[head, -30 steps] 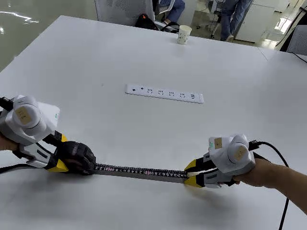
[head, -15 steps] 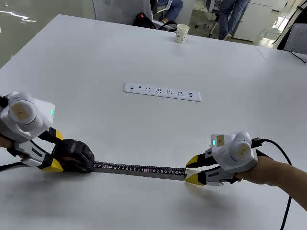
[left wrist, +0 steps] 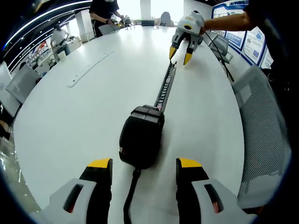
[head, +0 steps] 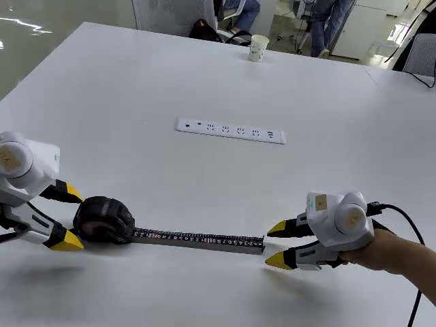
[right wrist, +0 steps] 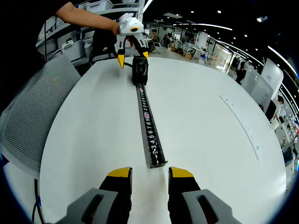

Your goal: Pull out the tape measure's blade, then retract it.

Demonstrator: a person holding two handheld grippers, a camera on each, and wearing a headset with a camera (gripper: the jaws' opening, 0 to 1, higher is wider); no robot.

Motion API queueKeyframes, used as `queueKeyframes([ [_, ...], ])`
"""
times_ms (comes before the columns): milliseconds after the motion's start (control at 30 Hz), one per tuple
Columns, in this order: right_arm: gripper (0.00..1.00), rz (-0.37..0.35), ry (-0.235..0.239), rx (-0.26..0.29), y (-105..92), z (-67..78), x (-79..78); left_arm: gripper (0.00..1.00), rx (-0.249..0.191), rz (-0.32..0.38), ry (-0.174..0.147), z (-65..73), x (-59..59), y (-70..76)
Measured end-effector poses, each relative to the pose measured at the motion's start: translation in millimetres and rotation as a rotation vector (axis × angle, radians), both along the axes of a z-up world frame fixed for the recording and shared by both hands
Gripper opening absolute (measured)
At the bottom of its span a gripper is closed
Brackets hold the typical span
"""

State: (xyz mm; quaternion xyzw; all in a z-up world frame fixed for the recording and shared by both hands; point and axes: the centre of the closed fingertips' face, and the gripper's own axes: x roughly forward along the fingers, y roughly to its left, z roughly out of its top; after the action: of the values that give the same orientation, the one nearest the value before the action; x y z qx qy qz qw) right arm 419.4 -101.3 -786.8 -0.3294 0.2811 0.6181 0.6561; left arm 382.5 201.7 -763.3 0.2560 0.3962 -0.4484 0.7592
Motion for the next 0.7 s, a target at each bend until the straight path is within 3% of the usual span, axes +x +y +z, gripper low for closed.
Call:
queueKeyframes([
  [433,0.38,-0.101,0.013,0.042,-7.5,6.4,-12.9,0.58,-0.094,0.117,-0.007,7.0,-18.3,-5.3],
  [700,0.43,-0.173,0.006,0.089,-8.1,12.0,-22.3,0.64,-0.162,0.219,-0.037,10.7,-27.6,-6.6],
])
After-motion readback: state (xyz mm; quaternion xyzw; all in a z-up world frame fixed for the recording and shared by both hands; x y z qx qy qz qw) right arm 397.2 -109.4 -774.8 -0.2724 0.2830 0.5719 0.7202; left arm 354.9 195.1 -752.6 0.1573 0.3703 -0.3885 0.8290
